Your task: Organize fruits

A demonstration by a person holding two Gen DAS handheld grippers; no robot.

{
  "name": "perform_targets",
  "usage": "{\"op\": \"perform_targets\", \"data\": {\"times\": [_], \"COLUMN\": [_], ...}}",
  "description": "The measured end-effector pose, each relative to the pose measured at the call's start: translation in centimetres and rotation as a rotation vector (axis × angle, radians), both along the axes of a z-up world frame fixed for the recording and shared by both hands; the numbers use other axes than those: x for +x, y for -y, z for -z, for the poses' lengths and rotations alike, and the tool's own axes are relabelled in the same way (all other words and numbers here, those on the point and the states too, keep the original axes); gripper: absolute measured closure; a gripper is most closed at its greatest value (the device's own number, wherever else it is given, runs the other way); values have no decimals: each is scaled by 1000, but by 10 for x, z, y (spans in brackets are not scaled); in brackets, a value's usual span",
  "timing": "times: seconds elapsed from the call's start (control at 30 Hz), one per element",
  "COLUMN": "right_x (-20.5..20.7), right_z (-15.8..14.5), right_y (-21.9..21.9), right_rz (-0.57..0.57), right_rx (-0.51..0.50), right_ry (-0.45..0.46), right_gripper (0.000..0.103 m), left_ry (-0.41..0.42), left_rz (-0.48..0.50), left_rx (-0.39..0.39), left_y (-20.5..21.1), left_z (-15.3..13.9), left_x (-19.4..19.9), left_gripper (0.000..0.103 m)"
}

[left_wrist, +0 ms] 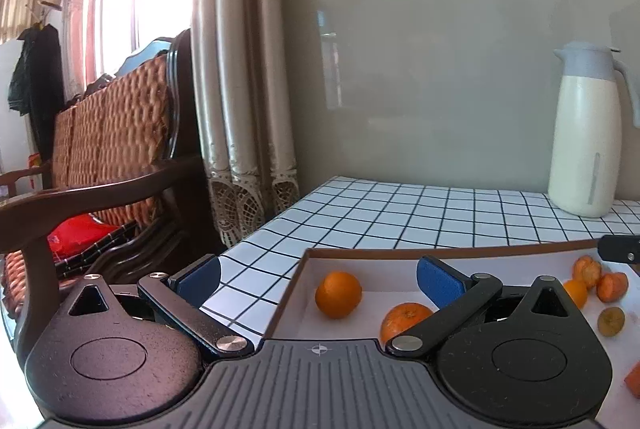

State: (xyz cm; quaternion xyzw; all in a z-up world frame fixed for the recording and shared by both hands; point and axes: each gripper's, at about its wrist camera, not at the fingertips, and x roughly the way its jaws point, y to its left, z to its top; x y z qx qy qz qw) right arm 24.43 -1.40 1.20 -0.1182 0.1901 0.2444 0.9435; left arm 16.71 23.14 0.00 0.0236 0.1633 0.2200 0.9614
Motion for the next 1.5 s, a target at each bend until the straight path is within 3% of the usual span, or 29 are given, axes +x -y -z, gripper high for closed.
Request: {"op": "perform_targets", "data": {"times": [0.47, 0.73, 0.87, 1.1, 1.23, 1.37, 1.5], "right_x": [-11, -37, -77, -155, -191, -220, -235], "right_z": [-6, -26, -42, -59, -57, -55, -41], "right_y": [9, 26, 46, 95, 123, 148, 156], "right_rz": [6, 16, 1, 29, 95, 149, 170], "right_rx": [11, 0, -23, 6, 11, 54, 30], "right_ry": [11, 19, 61, 91, 89, 71, 41], "right_gripper": [6, 6, 6, 6, 6, 6, 6], "left_ry": [-18, 0, 35, 63, 56, 61, 76], "left_rz": [35, 79, 108, 157, 191, 221, 232], "left_rx": [-2, -34, -11, -58, -42, -90, -69], "left_y": [10, 34, 54, 90, 116, 132, 146], "left_z": [0, -21, -35, -48, -40, -37, -30], "left_x": [-4, -16, -47, -115, -151, -187, -211], "left_gripper": [0, 0, 0, 0, 0, 0, 0]}}
